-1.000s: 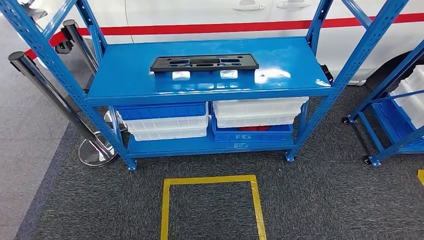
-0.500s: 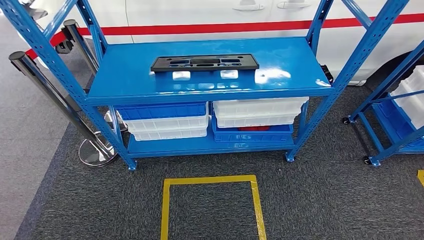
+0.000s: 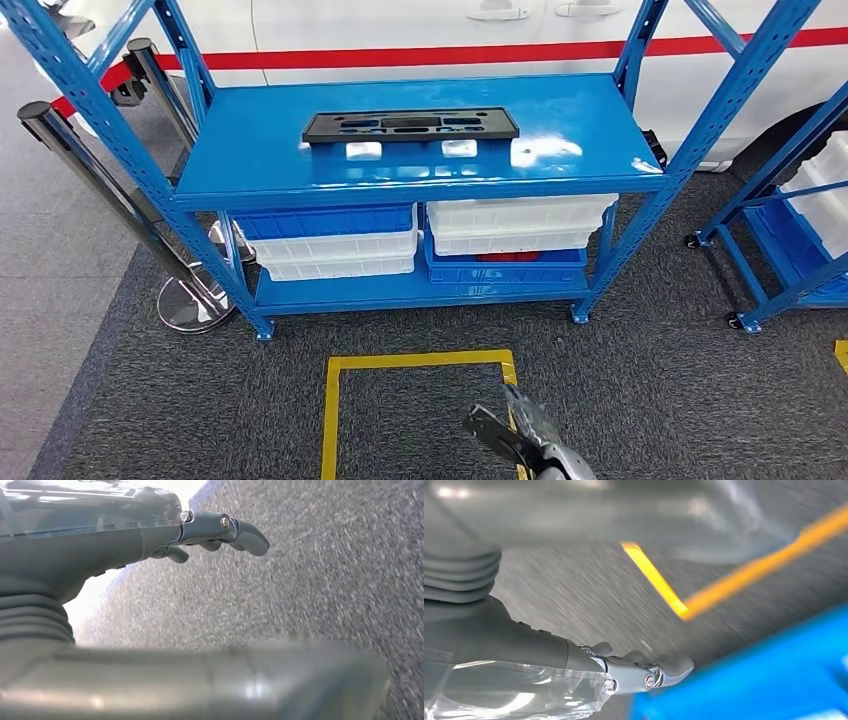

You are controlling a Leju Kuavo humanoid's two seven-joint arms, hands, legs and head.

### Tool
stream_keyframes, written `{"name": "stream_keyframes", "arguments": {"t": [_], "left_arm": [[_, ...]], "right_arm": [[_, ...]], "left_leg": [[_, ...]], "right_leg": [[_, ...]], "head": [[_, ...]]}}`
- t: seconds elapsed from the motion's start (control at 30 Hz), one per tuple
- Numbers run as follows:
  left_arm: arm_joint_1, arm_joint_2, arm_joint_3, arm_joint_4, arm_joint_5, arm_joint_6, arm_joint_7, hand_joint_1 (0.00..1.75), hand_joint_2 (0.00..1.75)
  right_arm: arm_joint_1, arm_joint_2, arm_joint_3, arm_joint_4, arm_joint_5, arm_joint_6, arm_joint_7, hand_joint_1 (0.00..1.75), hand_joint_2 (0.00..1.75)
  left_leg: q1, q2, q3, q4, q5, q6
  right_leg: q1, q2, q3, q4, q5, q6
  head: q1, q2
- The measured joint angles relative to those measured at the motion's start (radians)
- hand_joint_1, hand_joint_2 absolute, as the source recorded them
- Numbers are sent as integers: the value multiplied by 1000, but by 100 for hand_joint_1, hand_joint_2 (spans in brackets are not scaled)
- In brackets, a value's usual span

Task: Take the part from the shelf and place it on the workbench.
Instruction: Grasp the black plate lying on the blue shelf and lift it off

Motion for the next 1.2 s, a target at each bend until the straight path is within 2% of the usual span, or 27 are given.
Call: {"name": "stream_keyframes", "arguments": {"t": [0.1,0.17,0.23,0.3,0.37,0.43,0.6,0.73,0.9,1.2], "left_arm": [[-11,0,-58,11,29,21,20,0,0],[-16,0,-93,18,48,35,33,0,0],[-20,0,-118,24,63,46,42,0,87],[-21,0,-136,27,68,55,36,0,175],[-22,0,-153,29,63,67,13,0,175],[-24,0,-168,30,57,80,-14,0,175],[-43,0,-201,34,41,85,-19,0,175],[-55,1,-220,36,31,82,5,0,175],[-55,7,-236,38,6,81,13,0,175],[-58,15,-237,40,-2,83,15,0,175]], "right_arm": [[-49,4,27,-34,4,-4,-62,0,0],[-76,5,43,-54,5,-5,-102,0,87],[-95,7,55,-69,7,-7,-133,0,175],[-106,8,68,-84,10,-17,-154,0,175],[-118,5,92,-108,23,-37,-164,0,175],[-147,-7,133,-141,67,-72,-139,0,175],[-318,-71,338,-211,342,-228,96,0,175],[-443,-93,481,-268,438,-246,215,0,175],[-545,-97,602,-311,432,-194,322,0,175],[-625,-86,644,-289,343,-182,319,0,175]], "left_leg": [[0,0,0,1,0,0],[0,0,0,1,0,0],[0,0,0,1,0,0],[0,0,1,2,0,1],[0,0,-1,2,1,1],[-1,0,-2,2,1,2],[-3,1,-9,5,6,6],[-3,1,-11,6,8,7],[-3,0,-13,7,8,8],[-3,-1,-16,8,8,8]], "right_leg": [[0,0,0,0,0,0],[0,0,0,0,0,0],[0,0,0,0,0,0],[0,0,-1,0,1,1],[0,0,-2,0,1,2],[0,1,-4,0,3,4],[0,2,-10,0,8,8],[0,1,-12,0,10,8],[0,0,-12,1,10,9],[0,0,-13,0,11,10]], "head": [[0,0],[0,0],[0,0],[0,0],[0,0],[0,0],[0,0],[0,0],[0,0],[0,0]]}}
